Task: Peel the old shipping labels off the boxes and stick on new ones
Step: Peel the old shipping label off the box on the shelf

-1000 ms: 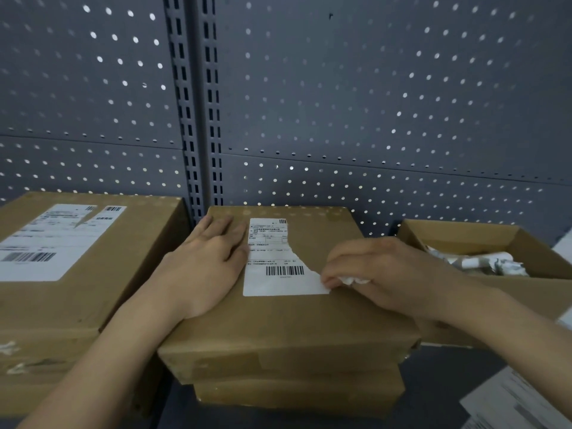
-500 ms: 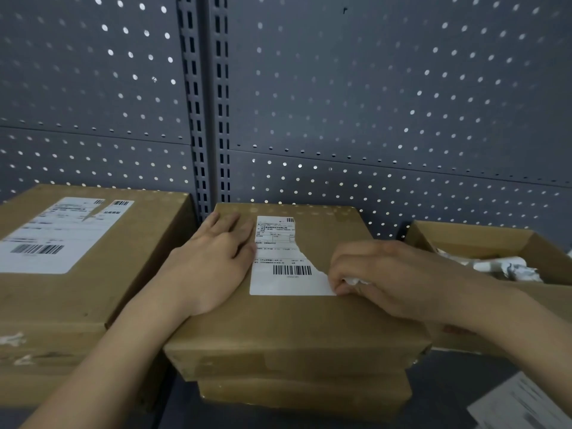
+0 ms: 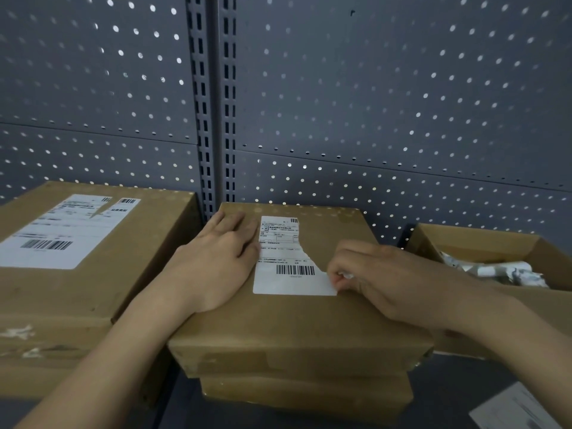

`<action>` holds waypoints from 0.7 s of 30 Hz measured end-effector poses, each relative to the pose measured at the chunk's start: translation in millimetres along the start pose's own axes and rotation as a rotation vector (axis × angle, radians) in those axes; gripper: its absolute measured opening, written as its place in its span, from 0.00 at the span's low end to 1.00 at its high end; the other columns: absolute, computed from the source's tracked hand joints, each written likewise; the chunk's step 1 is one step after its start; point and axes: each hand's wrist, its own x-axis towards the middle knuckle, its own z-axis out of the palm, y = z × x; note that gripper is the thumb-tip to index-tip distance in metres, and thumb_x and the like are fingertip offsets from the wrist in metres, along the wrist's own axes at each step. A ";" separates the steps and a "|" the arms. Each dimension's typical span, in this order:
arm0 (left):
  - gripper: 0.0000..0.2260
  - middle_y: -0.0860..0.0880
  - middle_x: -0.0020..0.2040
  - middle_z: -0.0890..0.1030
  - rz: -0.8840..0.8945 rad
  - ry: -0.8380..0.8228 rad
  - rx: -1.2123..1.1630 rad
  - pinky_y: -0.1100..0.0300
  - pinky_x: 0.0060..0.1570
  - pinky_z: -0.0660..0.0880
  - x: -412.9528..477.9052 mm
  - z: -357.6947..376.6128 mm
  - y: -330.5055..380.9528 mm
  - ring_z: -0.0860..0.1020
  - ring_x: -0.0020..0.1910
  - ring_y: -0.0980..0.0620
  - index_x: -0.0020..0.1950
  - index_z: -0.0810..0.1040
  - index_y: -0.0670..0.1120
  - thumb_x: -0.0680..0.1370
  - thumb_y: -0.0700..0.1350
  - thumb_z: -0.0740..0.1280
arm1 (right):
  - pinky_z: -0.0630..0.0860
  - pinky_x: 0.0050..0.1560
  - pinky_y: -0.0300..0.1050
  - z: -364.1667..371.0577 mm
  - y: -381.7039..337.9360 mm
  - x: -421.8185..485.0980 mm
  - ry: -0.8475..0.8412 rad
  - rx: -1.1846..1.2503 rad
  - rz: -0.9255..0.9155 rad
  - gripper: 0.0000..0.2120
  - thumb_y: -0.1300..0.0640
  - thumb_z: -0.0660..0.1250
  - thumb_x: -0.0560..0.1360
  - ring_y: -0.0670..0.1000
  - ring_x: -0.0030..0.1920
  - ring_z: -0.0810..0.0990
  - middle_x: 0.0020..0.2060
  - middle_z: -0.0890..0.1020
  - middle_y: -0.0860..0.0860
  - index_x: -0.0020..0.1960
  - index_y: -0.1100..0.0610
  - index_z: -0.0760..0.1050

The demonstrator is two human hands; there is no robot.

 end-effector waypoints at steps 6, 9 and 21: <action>0.23 0.59 0.79 0.51 0.000 0.007 -0.039 0.52 0.74 0.51 -0.5 0.1 -1.3 0.42 0.78 0.57 0.78 0.53 0.61 0.83 0.58 0.49 | 0.72 0.52 0.34 -3.2 22.0 -11.0 0.122 0.187 0.044 0.11 0.46 0.65 0.76 0.42 0.52 0.77 0.48 0.77 0.39 0.58 0.42 0.77; 0.23 0.60 0.79 0.51 0.000 0.010 -0.048 0.52 0.74 0.51 -0.5 0.1 -1.6 0.42 0.78 0.58 0.78 0.53 0.61 0.83 0.58 0.49 | 0.72 0.51 0.31 0.4 22.9 -8.4 0.142 0.231 -0.002 0.10 0.50 0.71 0.73 0.41 0.50 0.79 0.48 0.79 0.39 0.55 0.45 0.82; 0.23 0.60 0.79 0.51 -0.015 0.030 -0.041 0.50 0.74 0.53 1.1 2.1 -0.7 0.42 0.78 0.58 0.78 0.54 0.61 0.83 0.58 0.49 | 0.76 0.45 0.44 4.8 11.6 8.0 0.133 -0.060 -0.073 0.08 0.52 0.58 0.78 0.40 0.46 0.75 0.48 0.74 0.37 0.47 0.46 0.75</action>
